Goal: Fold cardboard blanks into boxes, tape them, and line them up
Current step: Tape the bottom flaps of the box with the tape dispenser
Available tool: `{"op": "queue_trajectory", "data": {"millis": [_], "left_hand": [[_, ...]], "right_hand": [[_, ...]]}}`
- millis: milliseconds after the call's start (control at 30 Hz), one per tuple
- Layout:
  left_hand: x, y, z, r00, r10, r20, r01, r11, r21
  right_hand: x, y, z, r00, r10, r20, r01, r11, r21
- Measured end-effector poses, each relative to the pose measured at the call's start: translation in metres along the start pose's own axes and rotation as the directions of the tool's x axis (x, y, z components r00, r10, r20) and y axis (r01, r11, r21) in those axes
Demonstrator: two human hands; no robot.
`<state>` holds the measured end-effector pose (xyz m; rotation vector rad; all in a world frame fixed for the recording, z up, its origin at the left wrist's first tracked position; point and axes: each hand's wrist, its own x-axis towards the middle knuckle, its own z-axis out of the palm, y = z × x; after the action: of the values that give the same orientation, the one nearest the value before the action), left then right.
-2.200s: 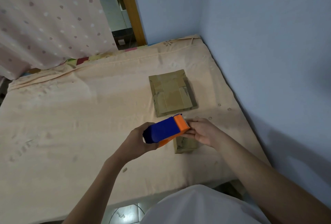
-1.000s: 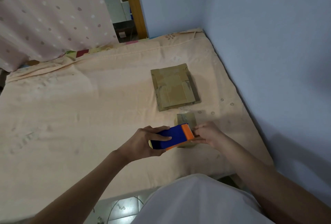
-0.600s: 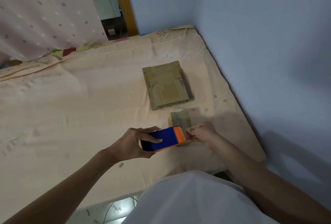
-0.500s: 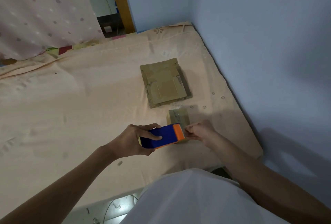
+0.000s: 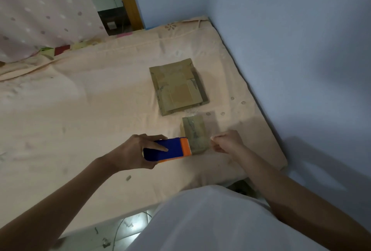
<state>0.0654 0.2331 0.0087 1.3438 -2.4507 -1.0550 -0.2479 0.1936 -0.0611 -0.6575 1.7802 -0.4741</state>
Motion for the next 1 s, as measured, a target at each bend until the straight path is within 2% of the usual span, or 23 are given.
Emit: {"op": "queue_trajectory", "data": {"millis": [133,367,433,567,633,767,1000], "left_hand": [[0.004,-0.005,-0.002,0.999,0.017,0.027,-0.018,0.999,0.035],[0.016,-0.011,0.001,0.994,-0.099,0.042,0.098,0.995,0.019],[0.019,-0.009,-0.001,0.990,-0.133,0.041,0.134,0.991,-0.014],[0.025,0.002,-0.007,0.988,-0.113,0.106,0.116,0.993,-0.024],[0.028,0.004,-0.008,0.986,-0.096,0.136,0.095,0.995,0.014],[0.029,0.000,-0.012,0.984,-0.112,0.140,0.100,0.991,0.089],[0.028,-0.001,-0.011,0.983,-0.105,0.152,0.091,0.991,0.093]], "right_hand": [[0.004,0.013,-0.006,1.000,0.012,0.007,-0.012,1.000,0.021],[0.007,0.014,-0.012,0.998,-0.023,0.059,0.015,0.992,0.123],[0.008,0.015,-0.012,0.998,-0.029,0.064,0.023,0.996,0.087],[0.008,0.019,-0.014,0.995,-0.102,0.018,0.104,0.977,-0.184],[0.009,0.020,-0.012,0.990,-0.142,0.012,0.141,0.960,-0.242],[0.011,0.020,-0.003,0.985,-0.173,0.009,0.171,0.957,-0.233],[0.013,0.021,-0.001,0.979,-0.203,0.011,0.198,0.939,-0.281]]}}
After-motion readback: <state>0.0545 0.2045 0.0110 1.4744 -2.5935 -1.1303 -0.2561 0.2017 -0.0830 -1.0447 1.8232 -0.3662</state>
